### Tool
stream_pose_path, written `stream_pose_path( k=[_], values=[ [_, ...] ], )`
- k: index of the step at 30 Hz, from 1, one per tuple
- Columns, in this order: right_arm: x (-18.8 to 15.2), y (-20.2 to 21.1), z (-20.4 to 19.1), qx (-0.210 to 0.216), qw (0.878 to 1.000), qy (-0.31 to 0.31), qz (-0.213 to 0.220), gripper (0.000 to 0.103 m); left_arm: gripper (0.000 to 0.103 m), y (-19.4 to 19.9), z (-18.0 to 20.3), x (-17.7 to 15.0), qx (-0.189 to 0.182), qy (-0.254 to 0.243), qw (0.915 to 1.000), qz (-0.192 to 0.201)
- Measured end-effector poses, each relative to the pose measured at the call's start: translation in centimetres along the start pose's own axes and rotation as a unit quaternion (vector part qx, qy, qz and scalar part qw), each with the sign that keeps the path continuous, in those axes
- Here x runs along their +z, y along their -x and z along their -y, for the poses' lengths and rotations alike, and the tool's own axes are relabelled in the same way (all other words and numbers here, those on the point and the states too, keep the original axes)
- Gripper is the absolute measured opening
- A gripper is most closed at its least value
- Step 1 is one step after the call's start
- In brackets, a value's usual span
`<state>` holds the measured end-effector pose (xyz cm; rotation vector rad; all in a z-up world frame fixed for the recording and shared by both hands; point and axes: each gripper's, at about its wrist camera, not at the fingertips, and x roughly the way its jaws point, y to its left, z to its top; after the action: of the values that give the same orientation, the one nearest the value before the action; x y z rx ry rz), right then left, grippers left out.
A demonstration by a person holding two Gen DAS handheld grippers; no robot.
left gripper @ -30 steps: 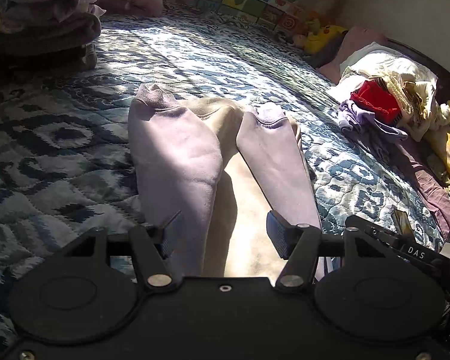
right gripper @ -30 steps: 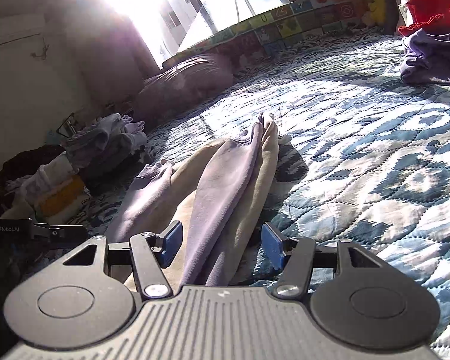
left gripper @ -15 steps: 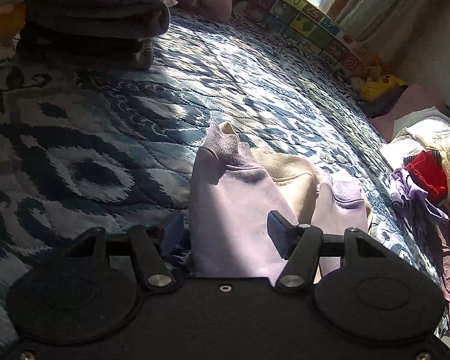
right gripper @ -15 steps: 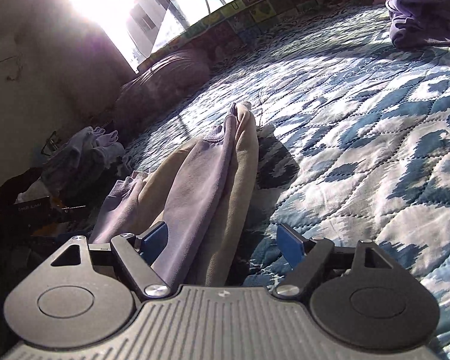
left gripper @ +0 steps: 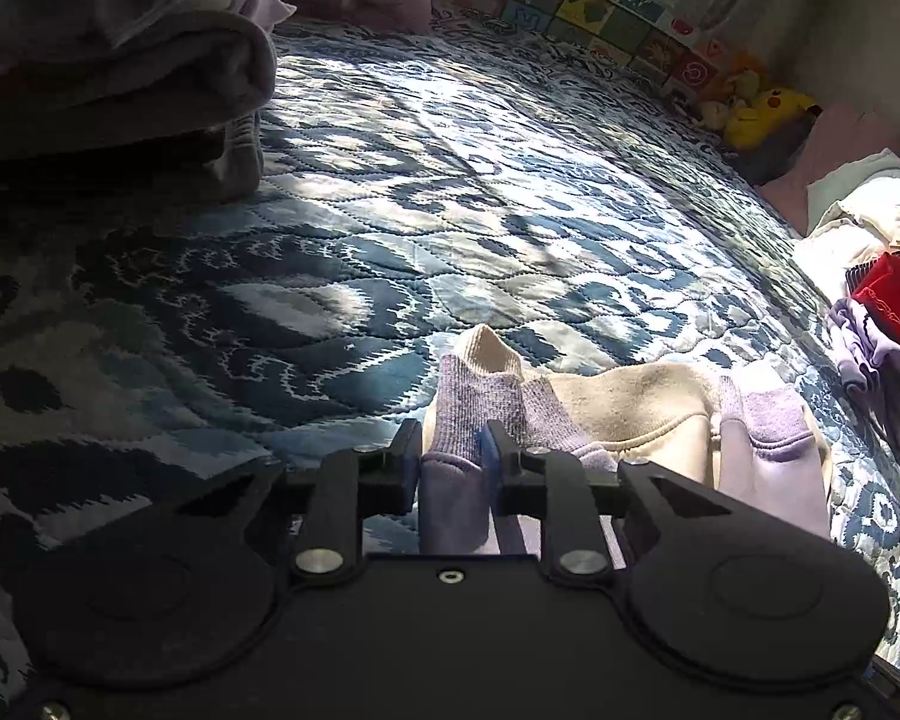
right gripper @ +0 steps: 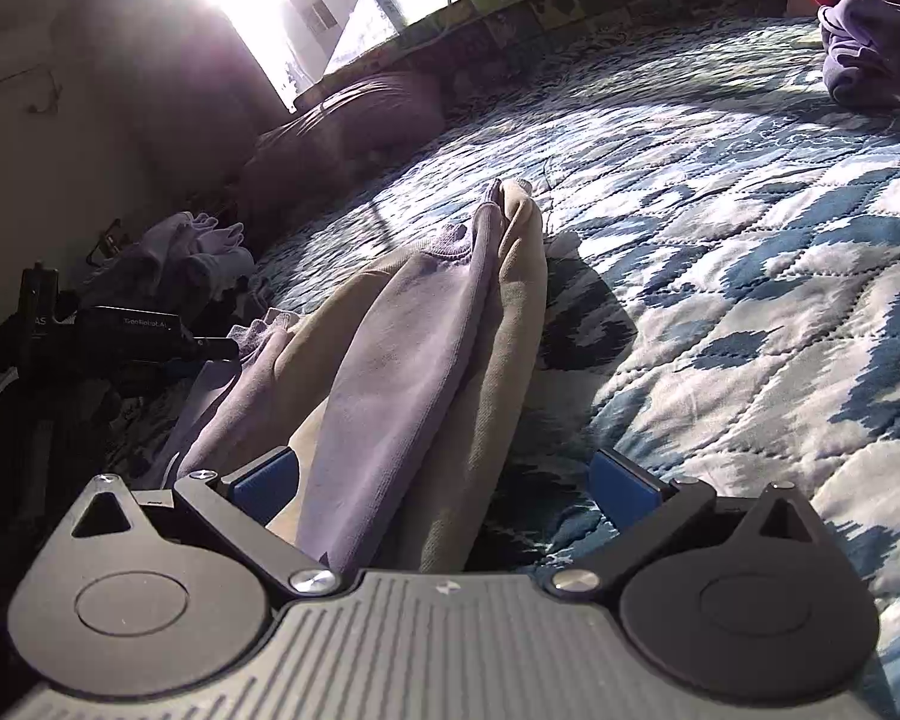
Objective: Fold clothes
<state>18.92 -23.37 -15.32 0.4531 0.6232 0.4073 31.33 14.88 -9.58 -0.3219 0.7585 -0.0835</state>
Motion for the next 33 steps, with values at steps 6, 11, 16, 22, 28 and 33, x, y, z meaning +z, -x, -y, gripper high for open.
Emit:
stream_pose_path(
  k=[6, 11, 16, 22, 28, 33],
  values=[
    [0.1, 0.1, 0.1, 0.002, 1.000, -0.003, 0.002, 0.102, 0.006, 2.4, 0.4, -0.5, 0.014, -0.014, 0.9994, 0.028],
    [0.1, 0.2, 0.2, 0.003, 1.000, -0.007, 0.002, 0.102, 0.006, 6.0, -0.4, -0.2, 0.035, -0.019, 0.9978, 0.054],
    [0.0, 0.2, 0.1, 0.003, 1.000, -0.008, 0.002, 0.102, 0.006, 9.2, -2.9, -0.2, 0.063, -0.016, 0.9956, 0.067],
    [0.0, 0.2, 0.1, 0.002, 1.000, -0.006, 0.002, 0.102, 0.005, 12.4, -6.4, -1.5, 0.106, -0.008, 0.9915, 0.075],
    [0.0, 0.2, 0.1, 0.001, 1.000, -0.004, 0.002, 0.103, 0.005, 14.6, -10.3, -3.8, 0.144, 0.010, 0.9868, 0.073],
    [0.0, 0.2, 0.1, 0.001, 1.000, -0.003, 0.002, 0.103, 0.005, 15.2, -13.1, -5.8, 0.169, 0.021, 0.9831, 0.066]
  ],
)
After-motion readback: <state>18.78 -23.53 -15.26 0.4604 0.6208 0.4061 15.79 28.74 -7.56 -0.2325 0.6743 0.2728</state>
